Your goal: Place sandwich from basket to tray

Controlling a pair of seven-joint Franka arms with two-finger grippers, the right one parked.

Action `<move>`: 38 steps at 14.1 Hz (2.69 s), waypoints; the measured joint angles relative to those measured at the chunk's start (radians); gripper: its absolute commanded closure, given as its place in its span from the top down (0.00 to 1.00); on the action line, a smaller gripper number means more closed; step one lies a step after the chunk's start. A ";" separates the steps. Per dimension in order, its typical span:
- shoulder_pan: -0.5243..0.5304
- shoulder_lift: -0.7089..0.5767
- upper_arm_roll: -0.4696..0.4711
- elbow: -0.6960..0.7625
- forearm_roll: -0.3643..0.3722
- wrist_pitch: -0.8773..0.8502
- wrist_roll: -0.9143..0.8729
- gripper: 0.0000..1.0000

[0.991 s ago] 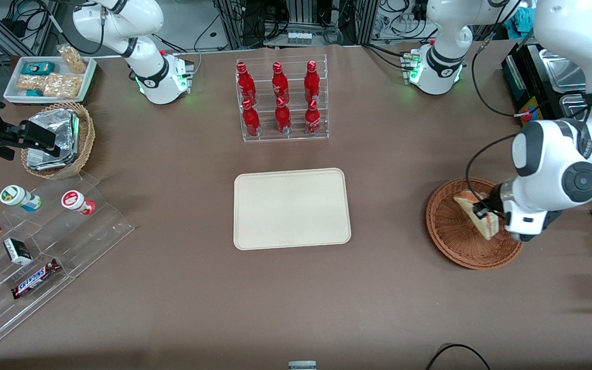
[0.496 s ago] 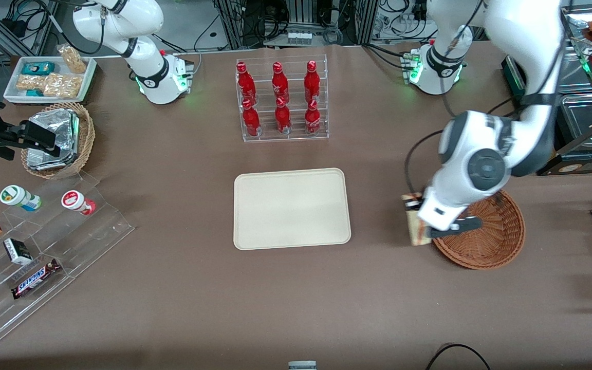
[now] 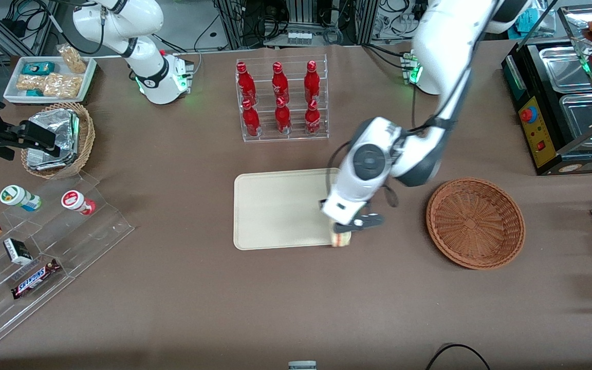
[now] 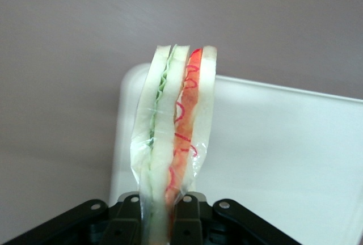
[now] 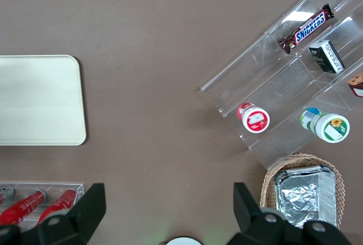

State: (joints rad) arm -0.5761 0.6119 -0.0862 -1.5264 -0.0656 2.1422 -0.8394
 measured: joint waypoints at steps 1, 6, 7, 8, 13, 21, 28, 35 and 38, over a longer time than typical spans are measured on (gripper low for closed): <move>-0.028 0.038 0.000 0.044 0.000 0.000 -0.036 0.00; -0.123 0.177 0.001 0.196 0.000 0.001 -0.089 0.00; -0.132 0.189 0.001 0.206 0.000 0.001 -0.089 0.00; -0.138 0.196 0.001 0.209 0.000 0.000 -0.089 0.00; -0.172 0.231 0.001 0.209 -0.001 -0.011 -0.094 0.61; -0.173 0.182 0.013 0.253 0.006 -0.089 -0.108 1.00; -0.106 -0.047 0.097 0.121 0.050 -0.233 -0.060 1.00; 0.132 -0.255 0.110 -0.120 0.051 -0.244 0.297 1.00; 0.212 -0.367 0.111 -0.188 0.051 -0.323 0.451 1.00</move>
State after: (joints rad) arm -0.3643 0.2452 0.0251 -1.7146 -0.0146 1.8188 -0.3879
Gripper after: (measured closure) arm 0.000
